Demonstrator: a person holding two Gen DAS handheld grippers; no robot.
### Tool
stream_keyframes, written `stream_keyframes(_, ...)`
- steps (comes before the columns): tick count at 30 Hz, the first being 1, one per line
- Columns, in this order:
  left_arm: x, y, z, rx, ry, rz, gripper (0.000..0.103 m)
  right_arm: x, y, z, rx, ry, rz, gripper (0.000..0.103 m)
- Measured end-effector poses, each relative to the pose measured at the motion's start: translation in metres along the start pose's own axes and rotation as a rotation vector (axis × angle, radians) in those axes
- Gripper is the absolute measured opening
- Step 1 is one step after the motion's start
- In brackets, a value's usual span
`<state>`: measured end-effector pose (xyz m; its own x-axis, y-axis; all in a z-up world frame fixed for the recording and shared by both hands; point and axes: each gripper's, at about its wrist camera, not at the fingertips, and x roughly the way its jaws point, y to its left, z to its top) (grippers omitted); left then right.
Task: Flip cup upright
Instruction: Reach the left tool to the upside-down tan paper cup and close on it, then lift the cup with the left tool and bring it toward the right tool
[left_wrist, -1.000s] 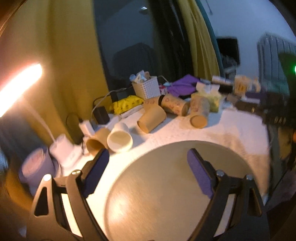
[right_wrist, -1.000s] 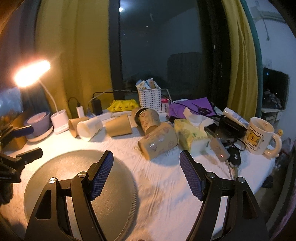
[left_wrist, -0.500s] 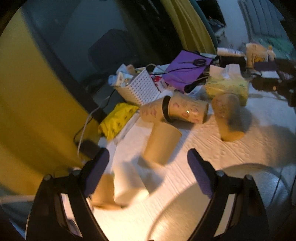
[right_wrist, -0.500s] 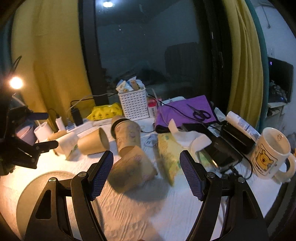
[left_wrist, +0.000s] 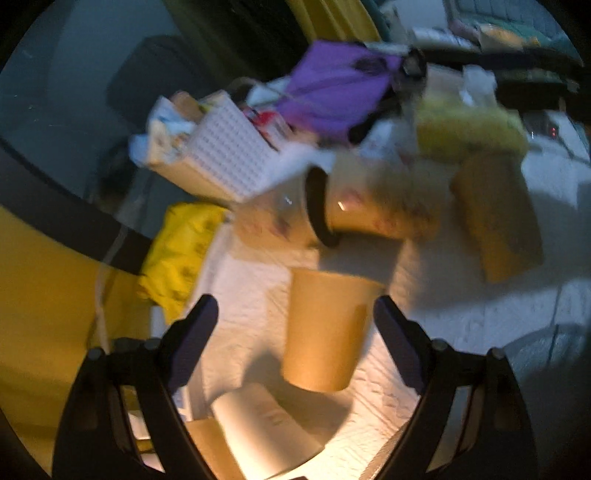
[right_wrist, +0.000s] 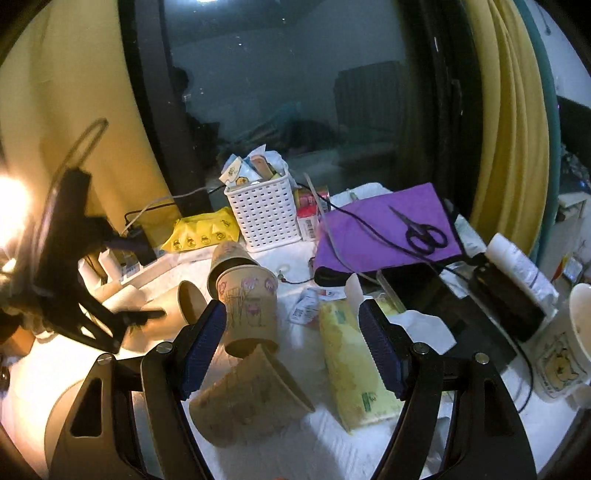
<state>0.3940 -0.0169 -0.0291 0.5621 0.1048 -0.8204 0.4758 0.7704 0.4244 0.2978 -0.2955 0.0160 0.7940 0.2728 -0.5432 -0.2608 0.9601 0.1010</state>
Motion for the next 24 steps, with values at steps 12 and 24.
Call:
stream_keyframes(12, 0.042, -0.012, -0.014, -0.009, 0.118, -0.023, 0.061, 0.010, 0.000, -0.008, 0.029, 0.028, 0.009, 0.077)
stream_keyframes(24, -0.018, -0.030, -0.028, -0.132, -0.042, -0.054, 0.060, -0.027, 0.022, -0.021, 0.017, 0.017, -0.014, 0.077)
